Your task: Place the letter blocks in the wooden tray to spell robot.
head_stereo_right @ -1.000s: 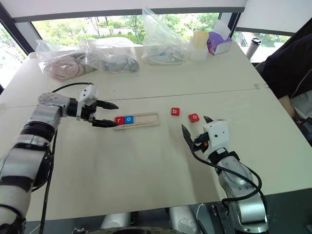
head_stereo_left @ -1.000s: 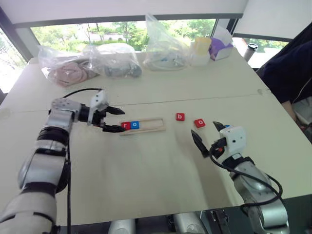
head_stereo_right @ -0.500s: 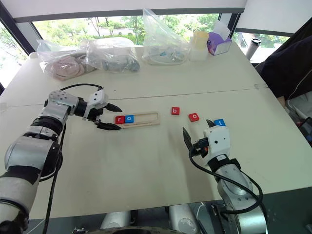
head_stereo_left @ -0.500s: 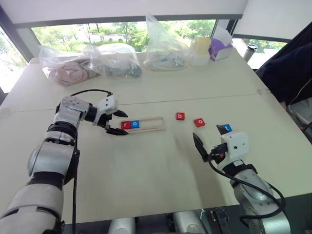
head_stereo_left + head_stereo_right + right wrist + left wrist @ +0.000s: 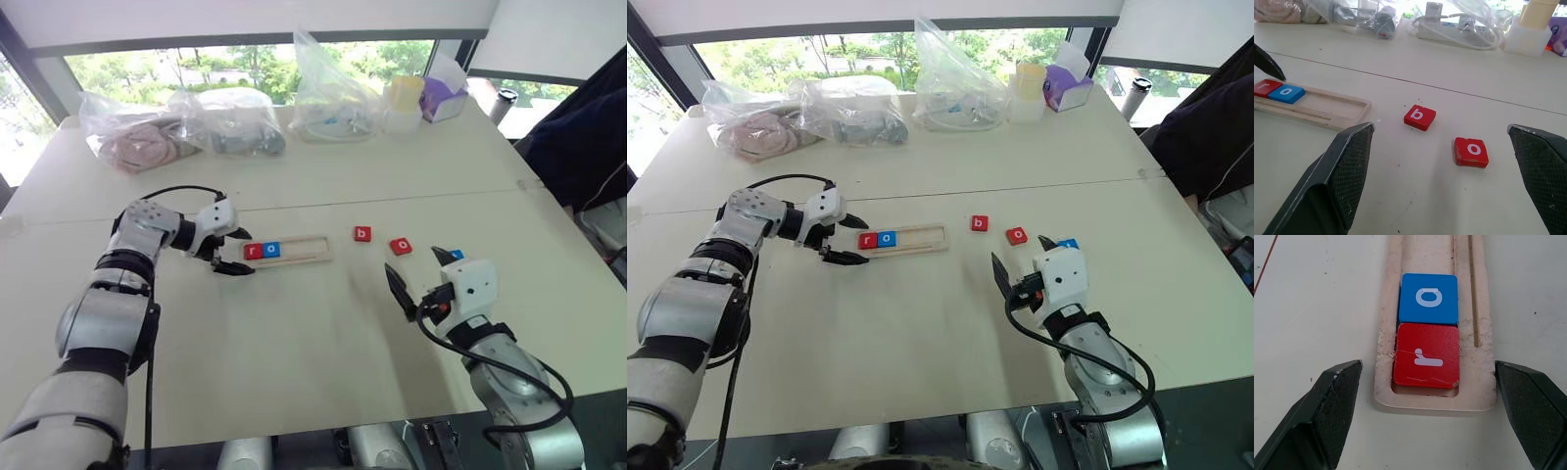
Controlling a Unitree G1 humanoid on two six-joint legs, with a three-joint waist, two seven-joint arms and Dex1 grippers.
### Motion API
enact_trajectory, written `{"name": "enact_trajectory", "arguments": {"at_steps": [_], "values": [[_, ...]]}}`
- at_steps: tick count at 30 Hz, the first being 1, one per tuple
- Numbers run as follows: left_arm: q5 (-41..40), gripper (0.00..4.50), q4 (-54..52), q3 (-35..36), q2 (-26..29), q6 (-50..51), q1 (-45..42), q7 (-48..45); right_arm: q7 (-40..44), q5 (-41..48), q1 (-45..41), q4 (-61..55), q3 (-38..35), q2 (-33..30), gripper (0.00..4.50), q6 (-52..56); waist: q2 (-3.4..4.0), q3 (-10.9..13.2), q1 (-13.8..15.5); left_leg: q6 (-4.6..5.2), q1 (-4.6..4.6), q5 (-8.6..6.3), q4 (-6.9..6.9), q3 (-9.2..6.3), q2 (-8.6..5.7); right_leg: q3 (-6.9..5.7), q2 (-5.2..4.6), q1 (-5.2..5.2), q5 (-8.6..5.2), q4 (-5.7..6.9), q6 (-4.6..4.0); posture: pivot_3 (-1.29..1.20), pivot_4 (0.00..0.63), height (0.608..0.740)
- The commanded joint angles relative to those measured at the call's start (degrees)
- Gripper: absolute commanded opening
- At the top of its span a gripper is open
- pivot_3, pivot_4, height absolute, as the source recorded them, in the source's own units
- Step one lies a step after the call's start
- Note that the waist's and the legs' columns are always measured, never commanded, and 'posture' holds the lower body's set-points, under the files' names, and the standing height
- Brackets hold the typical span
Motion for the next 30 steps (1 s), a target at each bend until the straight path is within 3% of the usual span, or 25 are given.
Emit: {"name": "enact_trajectory", "arguments": {"at_steps": [1, 10, 13, 14, 15, 30], "values": [[2.4, 4.50, 0.6, -0.6, -0.1, -0.4, 1.3, 3.2, 0.2, -0.1, -0.1, -2.8, -1.4, -0.6, 4.43, -0.2, -0.01, 0.0, 0.0, 0.00, 0.21, 0.00, -0.02, 0.00, 0.00, 0.00, 0.00, 0.19, -0.06, 0.00, 0.09, 0.00, 0.150, 0.740], [3.1, 4.50, 1.0, -1.2, -0.8, 1.1, 2.3, 2.2, 0.1, -0.2, 0.3, -3.4, -1.7, -0.8, 4.43, 0.3, -0.03, -0.3, 0.1, 0.00, 0.40, 0.00, -0.01, 0.00, -0.01, 0.01, 0.00, 0.31, -0.14, 0.15, 0.15, 0.00, 0.150, 0.740], [3.2, 3.71, 1.1, -1.6, -0.7, 2.1, 2.3, -0.2, 0.1, -0.3, 0.1, -3.4, -1.4, -0.8, 4.50, 0.5, -0.03, -0.3, 0.0, 0.00, 0.40, 0.00, -0.01, 0.01, -0.02, 0.01, 0.00, 0.31, -0.14, 0.16, 0.15, 0.00, 0.150, 0.740], [3.3, 3.22, 1.1, -1.7, -0.7, 2.4, 2.3, -0.7, 0.1, -0.3, 0.1, -3.4, -1.4, -0.8, 4.50, 0.6, -0.03, -0.3, 0.0, 0.00, 0.40, 0.00, -0.01, 0.01, -0.02, 0.01, 0.00, 0.31, -0.14, 0.17, 0.15, 0.00, 0.150, 0.740], [3.5, 3.13, 1.1, -1.8, -0.6, 2.9, 2.3, -1.3, 0.1, -0.3, 0.0, -3.3, -1.3, -0.8, 4.50, 0.6, -0.03, -0.3, 0.0, 0.00, 0.41, 0.00, -0.01, 0.00, -0.02, 0.01, 0.00, 0.31, -0.14, 0.17, 0.15, 0.00, 0.150, 0.740], [4.0, 3.13, -2.7, -3.3, -1.8, 0.6, 4.1, -9.0, 0.1, -1.1, -1.7, -1.9, 0.2, -0.6, 4.50, 0.3, -0.03, -0.3, 0.0, 0.00, 0.41, 0.00, -0.09, 0.00, -0.02, 0.02, -0.02, 0.31, -0.17, 0.16, 0.18, 0.00, 0.150, 0.740]]}}
